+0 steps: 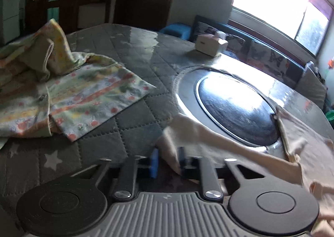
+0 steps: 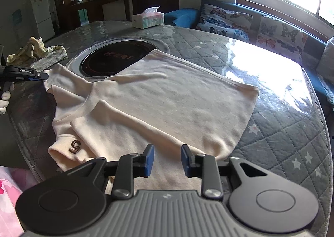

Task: Fold clothes
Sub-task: 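Grasp the other sleeve with the left gripper and fold it over the body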

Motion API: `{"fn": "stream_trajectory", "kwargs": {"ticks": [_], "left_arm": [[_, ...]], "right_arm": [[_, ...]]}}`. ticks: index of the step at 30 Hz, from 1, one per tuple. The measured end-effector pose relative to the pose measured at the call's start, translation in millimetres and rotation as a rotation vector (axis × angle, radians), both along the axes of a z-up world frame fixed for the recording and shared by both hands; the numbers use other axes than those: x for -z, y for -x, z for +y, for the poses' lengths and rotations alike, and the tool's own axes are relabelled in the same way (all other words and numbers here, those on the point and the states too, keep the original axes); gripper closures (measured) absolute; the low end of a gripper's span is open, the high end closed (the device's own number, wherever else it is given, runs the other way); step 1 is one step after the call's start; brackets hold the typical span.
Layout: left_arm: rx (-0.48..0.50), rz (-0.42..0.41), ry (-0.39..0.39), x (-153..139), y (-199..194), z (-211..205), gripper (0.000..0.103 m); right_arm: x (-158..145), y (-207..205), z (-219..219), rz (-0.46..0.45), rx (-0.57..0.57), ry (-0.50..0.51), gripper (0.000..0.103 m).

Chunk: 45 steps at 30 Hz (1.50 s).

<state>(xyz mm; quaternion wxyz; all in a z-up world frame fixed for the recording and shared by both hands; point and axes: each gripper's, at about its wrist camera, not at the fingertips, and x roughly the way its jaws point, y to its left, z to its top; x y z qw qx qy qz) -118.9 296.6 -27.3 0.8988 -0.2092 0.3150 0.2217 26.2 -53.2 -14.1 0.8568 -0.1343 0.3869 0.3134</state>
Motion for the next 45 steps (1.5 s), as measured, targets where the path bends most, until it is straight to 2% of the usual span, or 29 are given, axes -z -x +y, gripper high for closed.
{"fn": "stream_trajectory", "kwargs": {"ticks": [3,6,13,18,22,26,32,36,39,45], "left_arm": [[0.017,-0.079,0.012,-15,3,-3,0.098],[0.099,-0.177,0.016,-42,-2,-17,0.098],[0.404,-0.354,0.028,-103,-35,-89,0.098],[0.652,-0.433,0.085,-123,-55,-154,0.098],[0.807,-0.413,0.127,-114,-68,-199,0.098],[0.918,-0.323,0.170,-87,-79,-235,0.098],[0.980,-0.187,0.233,-41,-91,-265,0.096],[1.042,-0.147,0.242,-32,-88,-262,0.090],[1.039,-0.143,0.201,-30,-79,-244,0.089],[0.838,-0.076,0.172,-10,-97,-189,0.091]], "right_arm": [[-2,2,-2,-0.007,0.003,-0.007,0.076],[-5,4,-4,-0.019,0.001,-0.018,0.076],[-11,8,-11,-0.046,0.012,-0.046,0.076],[-13,11,-22,-0.059,0.039,-0.056,0.076],[-12,13,-33,-0.057,0.069,-0.056,0.076],[-10,14,-41,-0.049,0.089,-0.054,0.076],[-7,11,-46,-0.036,0.113,-0.050,0.076],[-10,10,-46,-0.045,0.121,-0.058,0.076],[-13,8,-44,-0.054,0.120,-0.065,0.076],[-7,3,-30,-0.033,0.076,-0.063,0.076]]}}
